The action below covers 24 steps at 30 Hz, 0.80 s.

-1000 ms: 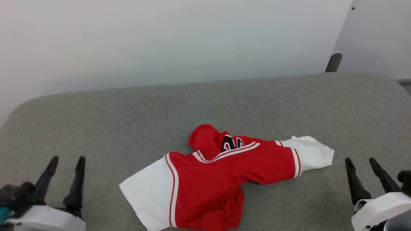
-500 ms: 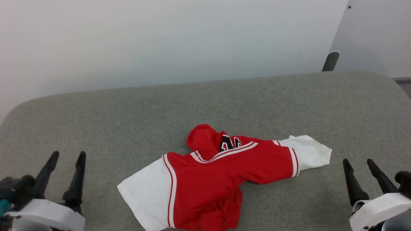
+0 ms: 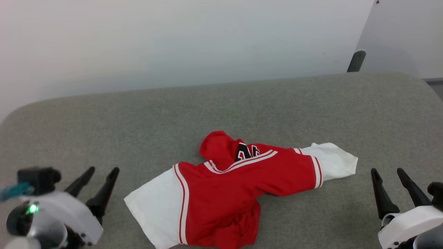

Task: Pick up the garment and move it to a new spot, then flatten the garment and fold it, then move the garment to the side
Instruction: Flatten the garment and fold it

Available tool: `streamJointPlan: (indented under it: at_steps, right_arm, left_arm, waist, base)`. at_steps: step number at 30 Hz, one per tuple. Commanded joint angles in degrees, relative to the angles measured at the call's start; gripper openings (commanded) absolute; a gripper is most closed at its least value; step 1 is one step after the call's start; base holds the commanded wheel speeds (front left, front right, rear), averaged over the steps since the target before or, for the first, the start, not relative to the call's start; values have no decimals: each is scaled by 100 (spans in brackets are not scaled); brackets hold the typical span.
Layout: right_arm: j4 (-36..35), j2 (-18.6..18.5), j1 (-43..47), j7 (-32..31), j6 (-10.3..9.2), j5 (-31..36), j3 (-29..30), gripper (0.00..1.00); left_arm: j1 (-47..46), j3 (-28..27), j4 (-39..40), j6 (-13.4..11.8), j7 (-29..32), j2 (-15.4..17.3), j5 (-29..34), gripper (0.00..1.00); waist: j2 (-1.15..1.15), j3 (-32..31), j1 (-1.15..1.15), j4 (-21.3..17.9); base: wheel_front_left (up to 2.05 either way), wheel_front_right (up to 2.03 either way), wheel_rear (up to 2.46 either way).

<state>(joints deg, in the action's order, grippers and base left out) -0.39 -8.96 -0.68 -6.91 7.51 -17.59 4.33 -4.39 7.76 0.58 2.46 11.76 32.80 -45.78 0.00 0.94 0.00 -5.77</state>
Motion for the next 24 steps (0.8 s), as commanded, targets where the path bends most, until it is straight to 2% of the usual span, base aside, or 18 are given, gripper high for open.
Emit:
streamJointPlan:
  at_steps: [1, 6, 11, 19, 24]
  right_arm:
    - [-19, -16, -57, 3, -4, -31, -12, 100]
    - [-31, -37, -199, 28, -4, -66, -49, 100]
    - [-28, -24, -318, 48, -4, -58, -53, 100]
    - [20, -29, -452, 101, -4, -88, -46, 100]
    - [-43, 37, -486, 83, -4, -34, -48, 100]
  left_arm:
    - [-99, 8, -34, 9, 115, 51, -62, 100]
    - [-645, 329, -416, -133, 1534, 200, -528, 100]
    - [-1151, 618, -829, -271, 2543, 279, -719, 100]
    - [-1664, 978, -1457, -318, 3297, 341, -628, 100]
    - [-1848, 1109, -1860, -245, 3397, 344, -538, 100]
  waist:
    - [0, 62, 0, -26]
    - [0, 245, 0, -105]
    - [0, 432, 0, -216]
    - [0, 705, 0, -346]
    - [0, 851, 0, -397]
  base:
    - [0, 0, 0]
    - [0, 0, 0]
    - [0, 0, 0]
    - [0, 0, 0]
    - [0, 0, 0]
